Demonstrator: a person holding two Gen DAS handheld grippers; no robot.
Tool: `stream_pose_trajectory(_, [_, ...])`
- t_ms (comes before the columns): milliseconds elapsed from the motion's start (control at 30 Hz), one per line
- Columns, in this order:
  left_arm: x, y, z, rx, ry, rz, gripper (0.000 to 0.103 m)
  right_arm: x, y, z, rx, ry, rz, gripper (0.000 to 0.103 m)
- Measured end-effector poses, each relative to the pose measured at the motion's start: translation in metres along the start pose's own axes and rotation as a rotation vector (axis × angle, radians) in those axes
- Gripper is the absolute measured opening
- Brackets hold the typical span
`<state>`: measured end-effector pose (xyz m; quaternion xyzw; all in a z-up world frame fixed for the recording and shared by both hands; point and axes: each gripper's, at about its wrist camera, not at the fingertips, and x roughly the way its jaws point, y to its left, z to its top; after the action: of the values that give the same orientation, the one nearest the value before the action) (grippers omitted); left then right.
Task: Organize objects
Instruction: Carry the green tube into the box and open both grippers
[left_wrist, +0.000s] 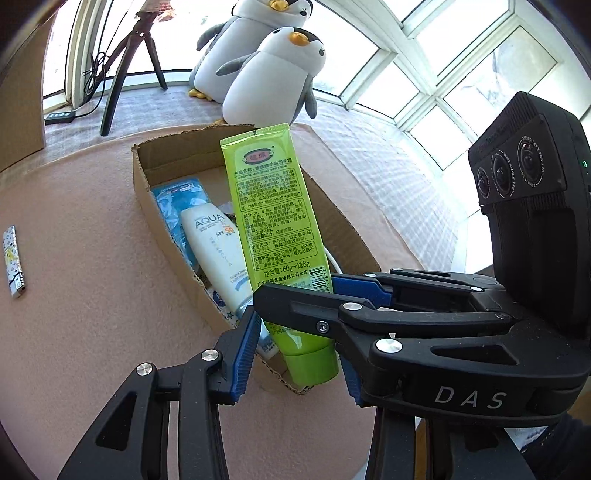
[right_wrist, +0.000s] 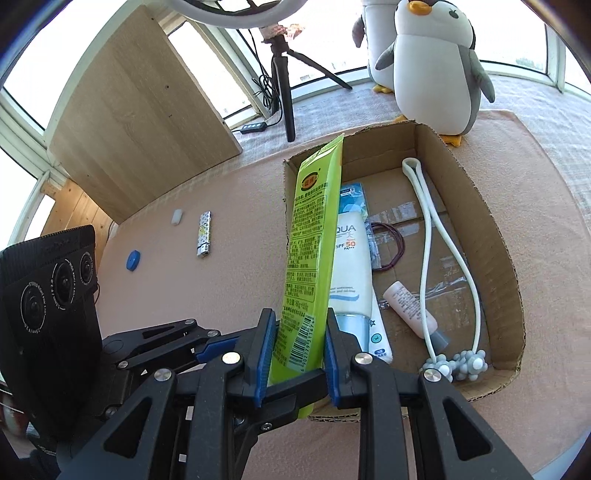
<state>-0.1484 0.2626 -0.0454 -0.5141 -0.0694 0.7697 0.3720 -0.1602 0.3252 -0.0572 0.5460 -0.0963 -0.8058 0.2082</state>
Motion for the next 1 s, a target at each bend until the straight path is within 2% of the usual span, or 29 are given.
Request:
stream_pose_trajectory(233, [0.026,-0.017,0.011,0.023,0.015,-0.002,0.045,-0.003,-0.027,0.004,0.029,-0.004,-0.019,0.022])
stream_pose_trajectory(267, [0.028,-0.017,0.011,0.026,0.010,0.005,0.046,-0.004,-0.028,0.005,0.026,-0.008,-0.018,0.022])
stream_pose_trajectory(300, [0.029,-0.019,0.012,0.032,0.007,0.022,0.053,-0.005,-0.029,0.004,0.020,-0.016,-0.018,0.023])
stream_pose_trajectory(333, [0.029,-0.018,0.011,0.037,0.001,0.035,0.063,-0.006,-0.029,0.004,0.013,-0.019,-0.026,0.027])
stream_pose_trajectory(367, [0.028,-0.017,0.011,0.039,-0.004,0.034,0.066,-0.007,-0.030,0.005,0.012,-0.020,-0.048,0.033])
stream_pose_trajectory(400, [0.029,-0.017,0.011,0.041,-0.003,0.032,0.067,-0.008,-0.030,0.005,0.010,-0.028,-0.068,0.051])
stream_pose_trajectory(433, [0.029,-0.016,0.010,0.044,-0.003,0.037,0.067,-0.010,-0.030,0.004,0.010,-0.046,-0.081,0.062])
stream_pose_trajectory(467, [0.029,-0.014,0.010,0.048,-0.004,0.046,0.067,-0.011,-0.030,0.003,0.012,-0.058,-0.087,0.064])
stream_pose_trajectory(700, [0.012,0.007,0.002,0.000,-0.019,0.061,0.067,-0.010,-0.027,0.003,0.020,-0.062,-0.074,0.064])
stream_pose_trajectory(1000, [-0.052,0.057,0.012,-0.052,-0.085,0.172,0.066,-0.008,0.006,0.017,-0.047,-0.090,-0.082,0.064])
